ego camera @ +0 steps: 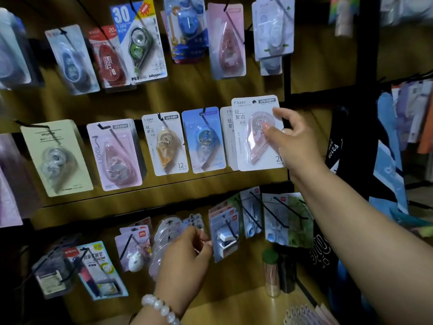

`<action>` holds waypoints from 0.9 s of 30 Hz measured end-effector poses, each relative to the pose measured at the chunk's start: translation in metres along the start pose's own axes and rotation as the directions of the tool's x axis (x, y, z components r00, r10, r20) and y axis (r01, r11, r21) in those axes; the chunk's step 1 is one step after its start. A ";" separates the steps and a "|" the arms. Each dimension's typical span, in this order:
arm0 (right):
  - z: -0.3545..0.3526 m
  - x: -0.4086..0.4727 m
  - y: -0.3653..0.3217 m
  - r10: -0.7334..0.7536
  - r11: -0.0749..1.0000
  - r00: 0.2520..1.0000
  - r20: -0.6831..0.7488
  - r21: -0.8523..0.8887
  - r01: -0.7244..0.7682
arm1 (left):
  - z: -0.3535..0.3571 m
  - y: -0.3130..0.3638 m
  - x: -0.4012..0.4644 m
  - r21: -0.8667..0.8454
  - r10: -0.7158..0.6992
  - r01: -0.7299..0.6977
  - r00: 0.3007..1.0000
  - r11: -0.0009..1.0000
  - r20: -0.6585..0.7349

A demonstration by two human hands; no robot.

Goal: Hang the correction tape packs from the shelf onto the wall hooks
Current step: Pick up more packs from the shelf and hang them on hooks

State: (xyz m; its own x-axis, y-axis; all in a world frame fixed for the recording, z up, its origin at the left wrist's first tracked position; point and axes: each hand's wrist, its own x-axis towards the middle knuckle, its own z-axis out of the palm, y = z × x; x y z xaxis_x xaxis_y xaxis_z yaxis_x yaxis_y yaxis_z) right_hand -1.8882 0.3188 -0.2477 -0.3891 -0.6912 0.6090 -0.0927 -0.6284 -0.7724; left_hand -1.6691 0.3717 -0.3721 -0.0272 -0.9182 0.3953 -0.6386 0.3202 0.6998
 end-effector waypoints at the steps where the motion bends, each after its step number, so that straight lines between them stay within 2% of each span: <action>1: 0.002 0.001 0.002 -0.008 1.000 1.000 0.006 -0.007 0.008 | 0.001 0.000 0.000 0.001 0.001 -0.001 1.000 1.000 -0.001; 9: 0.016 0.017 0.027 0.018 0.996 1.000 -0.015 -0.085 -0.020 | 0.007 -0.007 0.001 0.020 0.010 -0.010 1.000 1.000 0.005; 18: 0.030 0.025 0.055 -0.045 0.924 0.999 0.009 -0.380 0.045 | 0.009 -0.013 -0.001 -0.003 0.016 -0.016 0.999 1.000 0.030; 27: 0.032 0.007 0.067 0.020 0.910 0.996 0.082 -0.415 0.016 | 0.005 -0.023 -0.010 0.059 0.033 -0.033 0.999 0.998 0.016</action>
State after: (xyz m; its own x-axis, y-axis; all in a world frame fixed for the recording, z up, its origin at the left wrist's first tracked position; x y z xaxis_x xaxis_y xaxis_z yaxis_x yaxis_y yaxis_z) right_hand -1.8682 0.2605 -0.2894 -0.3141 -0.7305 0.6064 -0.4706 -0.4349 -0.7677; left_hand -1.6585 0.3722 -0.3950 -0.0603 -0.9109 0.4082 -0.6819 0.3363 0.6496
